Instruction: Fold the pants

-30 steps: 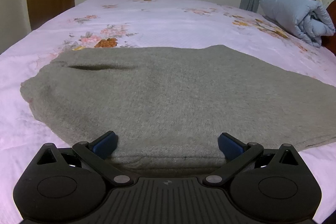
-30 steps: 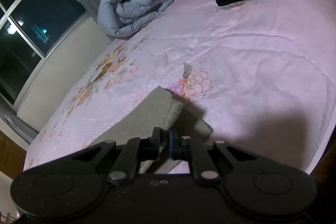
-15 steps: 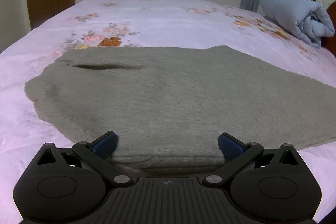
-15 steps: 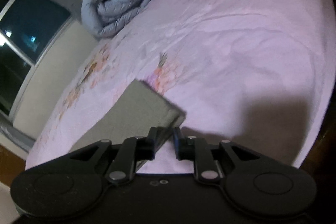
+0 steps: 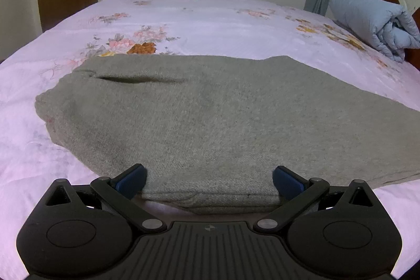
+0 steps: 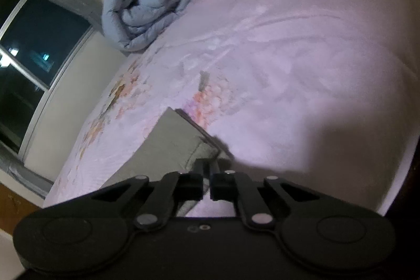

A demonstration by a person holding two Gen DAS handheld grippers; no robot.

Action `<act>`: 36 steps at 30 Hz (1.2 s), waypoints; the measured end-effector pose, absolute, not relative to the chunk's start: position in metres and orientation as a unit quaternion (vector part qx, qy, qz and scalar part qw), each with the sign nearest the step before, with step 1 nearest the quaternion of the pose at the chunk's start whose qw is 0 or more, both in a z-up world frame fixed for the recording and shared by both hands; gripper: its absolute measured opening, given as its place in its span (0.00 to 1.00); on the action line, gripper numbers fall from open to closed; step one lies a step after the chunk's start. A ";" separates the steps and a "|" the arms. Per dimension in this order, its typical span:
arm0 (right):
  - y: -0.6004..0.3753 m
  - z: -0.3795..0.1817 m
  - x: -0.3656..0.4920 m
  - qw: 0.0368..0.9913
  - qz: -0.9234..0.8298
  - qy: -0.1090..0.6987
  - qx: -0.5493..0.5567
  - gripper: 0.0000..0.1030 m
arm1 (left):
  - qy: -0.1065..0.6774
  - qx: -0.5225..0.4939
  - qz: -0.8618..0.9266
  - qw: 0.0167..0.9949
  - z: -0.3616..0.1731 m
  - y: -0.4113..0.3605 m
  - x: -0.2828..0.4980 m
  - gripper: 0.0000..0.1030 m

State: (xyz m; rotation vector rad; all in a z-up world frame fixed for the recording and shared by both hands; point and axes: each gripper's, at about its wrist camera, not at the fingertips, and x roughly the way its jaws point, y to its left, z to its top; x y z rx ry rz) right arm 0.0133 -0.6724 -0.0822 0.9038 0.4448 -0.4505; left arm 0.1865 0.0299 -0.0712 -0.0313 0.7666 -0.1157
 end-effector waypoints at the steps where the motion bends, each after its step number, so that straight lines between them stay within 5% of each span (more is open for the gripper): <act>1: -0.674 -0.083 0.013 0.848 -0.221 0.218 0.431 0.00 | 0.374 -0.015 -0.057 0.926 -0.071 0.030 0.186 1.00; 2: -0.676 -0.084 0.009 0.843 -0.227 0.216 0.437 0.00 | 0.373 -0.014 -0.057 0.926 -0.070 0.030 0.186 1.00; 6: -0.676 -0.090 -0.009 0.833 -0.215 0.197 0.469 0.26 | 0.366 -0.018 -0.063 0.928 -0.069 0.036 0.182 1.00; 13: -0.671 -0.099 0.006 0.826 -0.182 0.193 0.498 0.39 | 0.351 -0.026 -0.036 0.935 -0.071 0.030 0.175 1.00; 16: -0.669 -0.097 0.021 0.829 -0.177 0.204 0.490 0.34 | 0.368 -0.033 -0.033 0.929 -0.074 0.034 0.181 1.00; 18: -0.670 -0.096 0.026 0.825 -0.177 0.214 0.493 0.08 | 0.366 -0.037 -0.027 0.929 -0.069 0.035 0.181 1.00; 20: -0.668 -0.084 0.024 0.841 -0.161 0.197 0.478 0.07 | 0.328 -0.048 -0.031 0.943 -0.060 0.038 0.171 1.00; 23: -0.664 -0.083 0.028 0.857 -0.180 0.231 0.424 0.07 | 0.389 -0.073 -0.017 0.918 -0.082 0.054 0.180 1.00; 27: -0.673 -0.099 0.024 0.835 -0.177 0.238 0.463 0.07 | 0.376 -0.141 0.005 0.916 -0.069 0.068 0.176 1.00; 30: -0.667 -0.087 0.018 0.847 -0.188 0.224 0.445 0.18 | 0.353 -0.124 -0.020 0.927 -0.053 0.041 0.170 1.00; 36: -0.658 -0.072 -0.008 0.859 -0.236 0.181 0.418 0.19 | 0.352 -0.086 -0.080 0.929 -0.052 -0.049 0.173 1.00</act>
